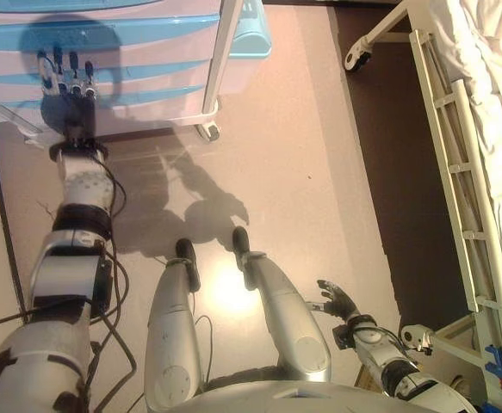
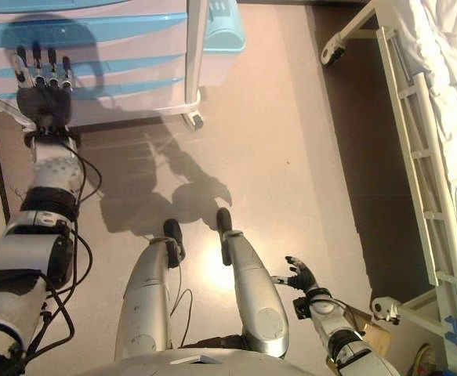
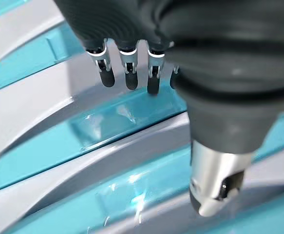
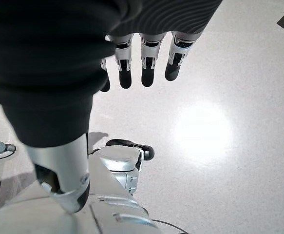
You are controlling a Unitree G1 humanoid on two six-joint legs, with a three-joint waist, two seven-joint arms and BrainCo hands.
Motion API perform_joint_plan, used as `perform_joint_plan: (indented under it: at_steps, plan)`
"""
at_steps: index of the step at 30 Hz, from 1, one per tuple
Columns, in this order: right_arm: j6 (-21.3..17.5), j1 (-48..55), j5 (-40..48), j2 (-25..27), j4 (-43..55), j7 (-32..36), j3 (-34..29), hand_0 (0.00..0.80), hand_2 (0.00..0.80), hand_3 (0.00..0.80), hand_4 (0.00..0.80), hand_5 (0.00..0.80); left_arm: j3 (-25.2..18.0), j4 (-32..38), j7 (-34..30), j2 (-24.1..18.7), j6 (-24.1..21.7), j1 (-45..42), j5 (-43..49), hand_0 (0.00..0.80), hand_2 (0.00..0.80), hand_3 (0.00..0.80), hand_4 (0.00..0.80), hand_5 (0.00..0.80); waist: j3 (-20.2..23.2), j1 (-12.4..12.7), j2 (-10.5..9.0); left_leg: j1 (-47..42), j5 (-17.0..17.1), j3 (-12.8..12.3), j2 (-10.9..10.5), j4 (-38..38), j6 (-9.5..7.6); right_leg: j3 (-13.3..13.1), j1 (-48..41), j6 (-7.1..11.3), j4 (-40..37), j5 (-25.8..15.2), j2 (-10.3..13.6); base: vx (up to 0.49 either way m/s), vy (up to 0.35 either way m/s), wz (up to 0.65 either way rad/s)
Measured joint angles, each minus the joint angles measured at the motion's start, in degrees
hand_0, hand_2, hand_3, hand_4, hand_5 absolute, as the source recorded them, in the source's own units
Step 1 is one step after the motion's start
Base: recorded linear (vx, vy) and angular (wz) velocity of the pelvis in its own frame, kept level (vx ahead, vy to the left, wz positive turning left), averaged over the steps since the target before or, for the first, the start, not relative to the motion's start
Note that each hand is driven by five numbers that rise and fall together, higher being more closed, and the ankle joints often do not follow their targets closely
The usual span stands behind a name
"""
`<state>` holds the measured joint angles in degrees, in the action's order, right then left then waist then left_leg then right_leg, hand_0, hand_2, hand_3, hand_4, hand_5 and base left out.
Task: Open the drawer and pick up the medicine
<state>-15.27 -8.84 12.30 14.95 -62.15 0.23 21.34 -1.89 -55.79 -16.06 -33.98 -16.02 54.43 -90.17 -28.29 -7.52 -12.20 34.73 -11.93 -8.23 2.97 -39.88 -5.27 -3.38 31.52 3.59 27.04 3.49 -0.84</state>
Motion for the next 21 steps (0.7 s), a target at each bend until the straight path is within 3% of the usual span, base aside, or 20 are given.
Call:
perform_joint_plan:
  at_steps: [4, 10, 21]
  plan:
    - [0.02, 0.01, 0.02, 0.00, 0.04, 0.05, 0.50, 0.000, 0.000, 0.000, 0.000, 0.000, 2.31, -2.87, 0.96, -1.86, 1.95, 2.67, -2.21, 0.000, 0.000, 0.000, 0.000, 0.000, 0.23, -0.19, -0.34, 0.36, -0.37, 0.00, -0.03, -0.55, -0.43, -0.01, 0.13, 0.03, -0.04, 0.01, 0.08, 0.026, -0.046, 0.00]
    - [-0.84, 0.84, 0.02, -0.14, -0.08, 0.49, 2.17, 0.000, 0.000, 0.000, 0.000, 0.000, 6.04, -3.63, 0.98, -3.14, 3.46, 5.14, -4.94, 0.000, 0.000, 0.000, 0.000, 0.000, 1.17, -0.27, -2.43, 1.14, -0.43, 0.20, 0.00, -0.98, -0.52, 0.17, 0.44, 0.29, -0.44, -0.16, 0.09, 0.023, -0.041, 0.02]
    - [-1.09, 1.31, 1.22, -0.37, -0.62, 0.79, 2.64, 0.000, 0.000, 0.000, 0.000, 0.000, 8.92, -3.57, -0.40, -3.61, 9.85, 6.90, -8.78, 0.000, 0.000, 0.000, 0.000, 0.000, 1.20, -0.12, -2.46, 0.88, -0.64, 0.43, -0.20, -0.92, -1.21, 0.16, -0.96, 1.25, -2.12, -0.83, 0.20, 0.021, -0.042, 0.01]
